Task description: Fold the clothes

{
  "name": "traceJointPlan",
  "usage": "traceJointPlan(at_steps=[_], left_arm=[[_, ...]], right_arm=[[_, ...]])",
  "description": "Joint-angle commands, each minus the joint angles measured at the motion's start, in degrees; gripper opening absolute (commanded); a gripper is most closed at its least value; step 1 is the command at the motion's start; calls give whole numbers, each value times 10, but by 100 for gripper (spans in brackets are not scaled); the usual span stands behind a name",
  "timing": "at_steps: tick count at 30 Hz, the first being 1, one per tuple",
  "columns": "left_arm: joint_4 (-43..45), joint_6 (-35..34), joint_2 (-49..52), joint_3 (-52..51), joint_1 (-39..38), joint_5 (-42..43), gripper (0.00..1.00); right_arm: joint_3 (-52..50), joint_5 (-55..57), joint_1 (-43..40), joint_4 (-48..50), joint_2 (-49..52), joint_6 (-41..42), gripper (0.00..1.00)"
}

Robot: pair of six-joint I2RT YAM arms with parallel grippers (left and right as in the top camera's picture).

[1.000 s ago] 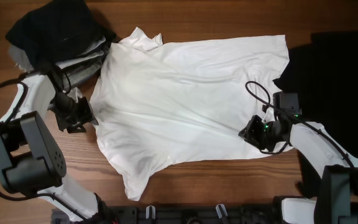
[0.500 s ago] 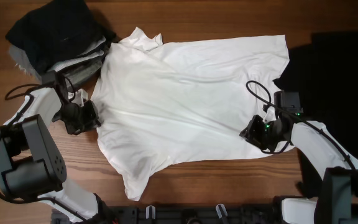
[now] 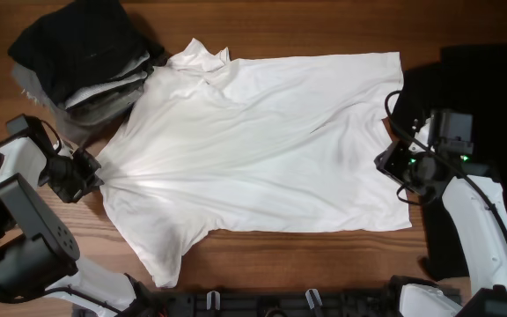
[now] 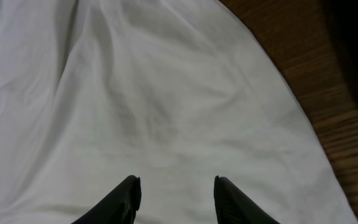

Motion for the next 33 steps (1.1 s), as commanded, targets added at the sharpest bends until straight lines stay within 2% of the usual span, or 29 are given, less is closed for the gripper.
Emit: traceJointPlan(at_steps=[1, 5, 9, 16, 21, 23, 24, 25, 27, 29, 33], left_arm=[[11, -10, -13, 9, -1, -13, 4], [32, -59, -13, 12, 14, -120, 4], [63, -59, -13, 12, 42, -113, 4], [92, -54, -13, 12, 43, -73, 4], [91, -54, -13, 12, 43, -73, 4], [91, -54, -13, 12, 43, -73, 4], [91, -54, -13, 12, 43, -73, 4], [92, -54, -13, 12, 43, -73, 4], [92, -45, -13, 12, 43, -73, 4], [92, -39, -13, 12, 43, -69, 4], [100, -34, -13, 15, 43, -34, 4]], right_arm=[[11, 11, -8, 9, 42, -73, 47], [11, 47, -8, 54, 106, -92, 50], [11, 37, -8, 93, 155, -119, 50], [11, -75, -3, 111, 211, -205, 49], [9, -85, 36, 101, 233, -206, 49], [9, -74, 50, 98, 235, -198, 41], [9, -52, 53, 93, 235, -181, 32], [9, -33, 53, 90, 235, -164, 28], [9, 18, 52, 82, 235, -122, 14], [9, 40, 52, 81, 235, -110, 5], [37, 79, 51, 64, 230, -92, 5]])
